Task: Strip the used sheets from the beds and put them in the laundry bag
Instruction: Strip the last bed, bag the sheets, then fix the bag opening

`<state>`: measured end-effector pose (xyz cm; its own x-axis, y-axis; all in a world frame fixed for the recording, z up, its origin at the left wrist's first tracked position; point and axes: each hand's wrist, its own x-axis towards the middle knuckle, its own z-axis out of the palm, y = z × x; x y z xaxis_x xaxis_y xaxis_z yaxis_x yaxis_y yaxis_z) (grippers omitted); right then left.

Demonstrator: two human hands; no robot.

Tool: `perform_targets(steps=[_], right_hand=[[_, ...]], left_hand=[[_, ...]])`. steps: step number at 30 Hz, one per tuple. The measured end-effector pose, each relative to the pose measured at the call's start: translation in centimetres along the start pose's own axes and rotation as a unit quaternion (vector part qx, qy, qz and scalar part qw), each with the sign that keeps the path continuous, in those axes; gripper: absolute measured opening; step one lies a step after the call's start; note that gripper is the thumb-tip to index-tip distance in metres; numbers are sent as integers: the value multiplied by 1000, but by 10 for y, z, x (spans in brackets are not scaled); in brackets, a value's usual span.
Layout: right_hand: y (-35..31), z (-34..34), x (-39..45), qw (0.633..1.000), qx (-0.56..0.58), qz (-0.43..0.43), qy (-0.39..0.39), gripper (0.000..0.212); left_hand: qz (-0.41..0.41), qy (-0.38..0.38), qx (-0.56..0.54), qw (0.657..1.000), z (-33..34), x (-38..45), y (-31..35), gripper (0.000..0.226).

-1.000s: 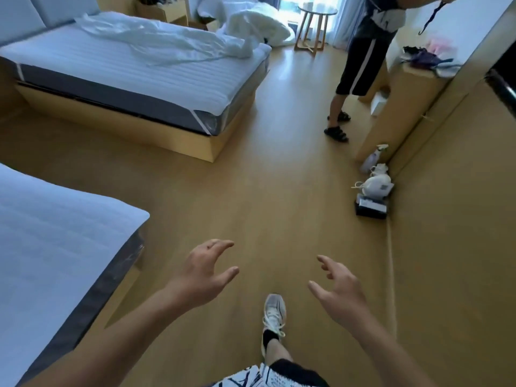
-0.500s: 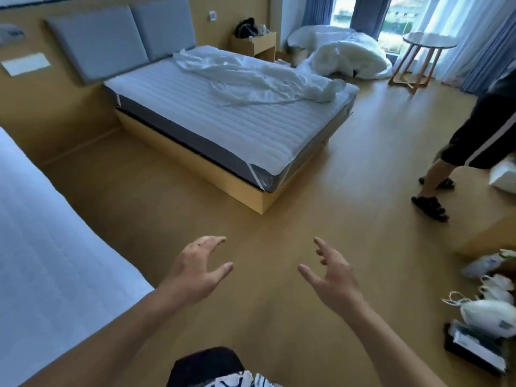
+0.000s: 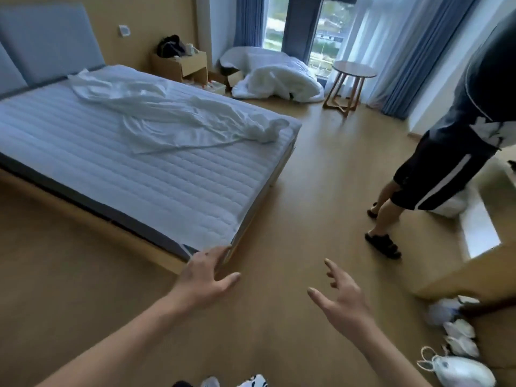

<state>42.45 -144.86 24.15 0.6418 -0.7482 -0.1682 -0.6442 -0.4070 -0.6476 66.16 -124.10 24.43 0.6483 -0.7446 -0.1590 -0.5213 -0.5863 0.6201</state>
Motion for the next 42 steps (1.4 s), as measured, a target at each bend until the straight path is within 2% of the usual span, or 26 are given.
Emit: perform_targets(steps=[3, 8, 13, 21, 26, 34, 39, 42], right_hand=[[-7, -14, 68, 1000, 12, 10, 19, 84], [17, -15, 210, 999, 27, 20, 4, 83], [22, -41, 369, 997, 43, 14, -55, 83], [-13, -83, 585, 994, 35, -24, -101, 77], [-34, -66, 698, 991, 23, -31, -128, 80], [-98, -75, 880, 985, -52, -27, -161, 88], [-132, -70, 994, 978, -86, -32, -186, 88], [-151, -53, 1047, 963, -107, -57, -241, 94]], left_hand=[[25, -19, 14, 999, -5, 90, 23, 76], [32, -31, 36, 998, 16, 224, 39, 73], [-57, -19, 21, 998, 21, 343, 60, 74], [-111, 15, 15, 994, -6, 509, 88, 76], [-116, -15, 0, 993, -17, 628, 73, 79], [-175, -8, -72, 982, -67, 813, 55, 80], [-229, 10, -99, 968, -93, 883, 36, 75], [-274, 41, -138, 951, -99, 901, 29, 71]])
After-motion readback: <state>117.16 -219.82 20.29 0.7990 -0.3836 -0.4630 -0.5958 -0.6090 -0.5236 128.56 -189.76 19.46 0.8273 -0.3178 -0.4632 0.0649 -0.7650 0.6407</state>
